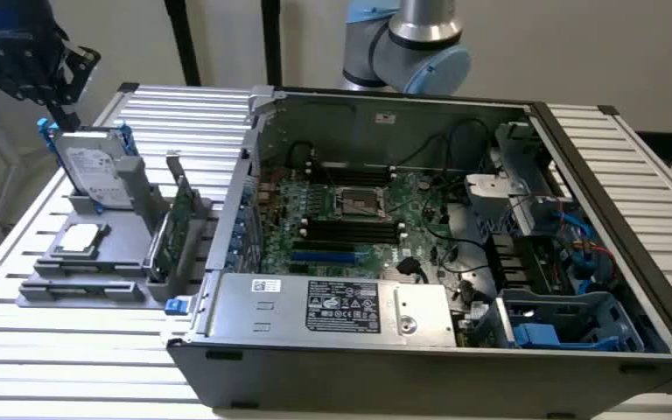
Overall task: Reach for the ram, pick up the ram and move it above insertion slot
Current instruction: 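Reach for the ram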
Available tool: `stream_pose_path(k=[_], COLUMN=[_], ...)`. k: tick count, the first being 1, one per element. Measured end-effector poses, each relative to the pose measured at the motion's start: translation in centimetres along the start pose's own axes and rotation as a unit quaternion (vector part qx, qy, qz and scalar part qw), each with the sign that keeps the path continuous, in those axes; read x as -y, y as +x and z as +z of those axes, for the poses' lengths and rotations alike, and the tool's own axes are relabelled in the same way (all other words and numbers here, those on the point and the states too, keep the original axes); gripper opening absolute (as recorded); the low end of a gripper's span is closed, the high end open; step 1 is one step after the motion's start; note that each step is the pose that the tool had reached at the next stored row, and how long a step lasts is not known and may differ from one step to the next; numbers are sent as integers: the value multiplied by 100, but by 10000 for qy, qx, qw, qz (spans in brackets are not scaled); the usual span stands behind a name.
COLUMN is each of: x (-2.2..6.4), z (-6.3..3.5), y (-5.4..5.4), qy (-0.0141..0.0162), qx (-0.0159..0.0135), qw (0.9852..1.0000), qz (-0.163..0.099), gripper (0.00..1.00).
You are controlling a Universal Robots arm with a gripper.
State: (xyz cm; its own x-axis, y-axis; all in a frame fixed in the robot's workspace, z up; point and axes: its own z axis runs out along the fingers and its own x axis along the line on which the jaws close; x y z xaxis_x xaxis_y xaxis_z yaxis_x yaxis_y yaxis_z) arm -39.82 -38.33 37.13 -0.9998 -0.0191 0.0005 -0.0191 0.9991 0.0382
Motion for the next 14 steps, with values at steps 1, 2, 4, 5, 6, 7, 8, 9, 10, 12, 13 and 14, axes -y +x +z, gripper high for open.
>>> stream_pose_path(k=[1,2,4,5,6,7,8,9,10,12,13,14], x=[0,0,0,0,0,0,0,0,0,0,3,10], z=[0,0,0,0,0,0,0,0,0,0,1,1], y=[0,0,0,0,0,0,0,0,0,0,0,0], qy=[0,0,0,0,0,0,0,0,0,1,1,1], qx=[0,0,0,0,0,0,0,0,0,-1,-1,-1], qw=[10000,10000,10000,10000,10000,10000,10000,10000,10000,10000,10000,10000], qz=[0,0,0,0,0,0,0,0,0,0,0,0], gripper=[11,11,11,11,11,11,11,11,11,11,11,11])
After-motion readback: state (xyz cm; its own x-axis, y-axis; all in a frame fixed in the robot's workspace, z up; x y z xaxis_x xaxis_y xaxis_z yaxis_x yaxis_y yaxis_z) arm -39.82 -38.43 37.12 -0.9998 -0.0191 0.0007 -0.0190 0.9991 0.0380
